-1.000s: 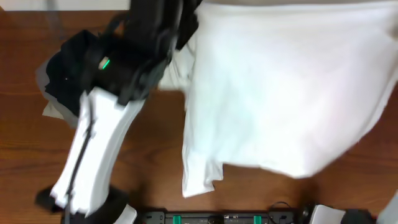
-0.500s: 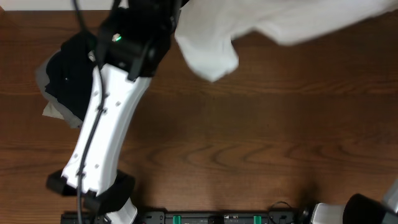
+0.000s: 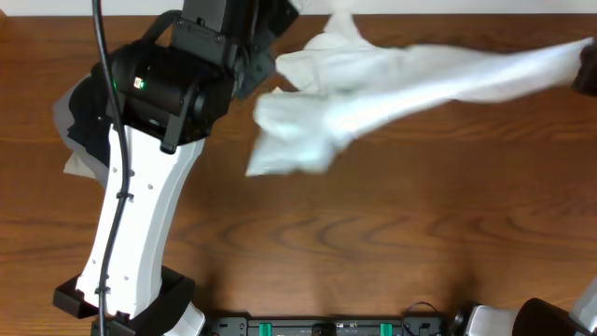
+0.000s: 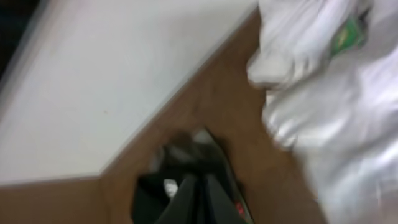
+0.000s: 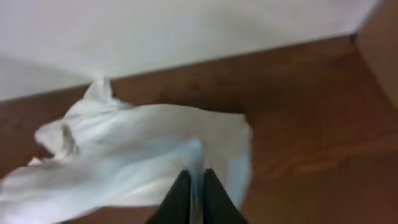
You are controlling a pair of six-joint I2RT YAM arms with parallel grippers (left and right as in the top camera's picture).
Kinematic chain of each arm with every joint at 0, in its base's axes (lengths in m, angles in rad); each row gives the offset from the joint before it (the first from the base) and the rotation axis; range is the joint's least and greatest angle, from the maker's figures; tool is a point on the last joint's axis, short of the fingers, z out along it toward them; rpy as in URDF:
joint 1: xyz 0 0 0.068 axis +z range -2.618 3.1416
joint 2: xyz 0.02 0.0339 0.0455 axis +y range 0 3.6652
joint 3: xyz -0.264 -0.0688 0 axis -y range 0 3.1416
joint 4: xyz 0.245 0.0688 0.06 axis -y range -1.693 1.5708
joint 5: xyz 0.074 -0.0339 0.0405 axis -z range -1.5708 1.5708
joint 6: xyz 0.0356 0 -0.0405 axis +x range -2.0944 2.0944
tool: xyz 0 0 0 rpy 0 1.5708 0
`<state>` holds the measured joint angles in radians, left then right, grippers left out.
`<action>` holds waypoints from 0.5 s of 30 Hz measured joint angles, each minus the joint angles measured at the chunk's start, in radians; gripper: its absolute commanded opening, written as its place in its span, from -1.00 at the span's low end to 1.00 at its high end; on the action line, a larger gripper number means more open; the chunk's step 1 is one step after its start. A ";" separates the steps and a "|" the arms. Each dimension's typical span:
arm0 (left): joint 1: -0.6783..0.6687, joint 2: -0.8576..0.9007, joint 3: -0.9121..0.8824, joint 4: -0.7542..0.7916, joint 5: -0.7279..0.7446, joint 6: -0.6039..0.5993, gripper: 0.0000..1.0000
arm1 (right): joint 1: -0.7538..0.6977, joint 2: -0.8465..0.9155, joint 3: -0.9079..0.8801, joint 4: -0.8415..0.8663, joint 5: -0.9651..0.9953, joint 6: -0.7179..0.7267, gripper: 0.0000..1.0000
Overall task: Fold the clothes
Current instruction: 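Swing the lifted shirt forward and lay it flat on the table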
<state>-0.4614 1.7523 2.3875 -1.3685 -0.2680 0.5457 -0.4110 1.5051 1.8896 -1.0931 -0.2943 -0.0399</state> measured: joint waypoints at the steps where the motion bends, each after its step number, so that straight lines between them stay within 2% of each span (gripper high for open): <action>1: -0.001 0.000 0.000 -0.030 0.000 -0.009 -0.66 | 0.000 0.000 0.000 -0.021 0.003 -0.015 -0.71; 2: -0.003 0.000 0.000 -0.047 0.000 -0.016 -0.51 | 0.000 0.000 0.000 -0.035 0.004 -0.023 -0.55; 6: -0.012 0.000 0.000 -0.096 0.000 -0.068 -0.18 | 0.000 0.000 0.000 -0.082 0.011 -0.050 0.17; 9: -0.014 0.000 0.000 -0.103 0.004 -0.125 -0.01 | 0.000 0.000 0.000 -0.093 0.019 -0.048 0.22; 11: -0.012 0.000 0.000 -0.111 0.024 -0.172 0.03 | 0.000 0.000 0.000 -0.093 0.021 -0.040 0.31; 15: 0.003 0.000 -0.029 -0.144 0.142 -0.267 0.13 | 0.000 0.002 0.000 -0.114 0.022 -0.010 0.36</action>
<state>-0.4587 1.7523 2.3581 -1.5124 -0.1257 0.2790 -0.4110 1.5066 1.8893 -1.2072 -0.2722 -0.0494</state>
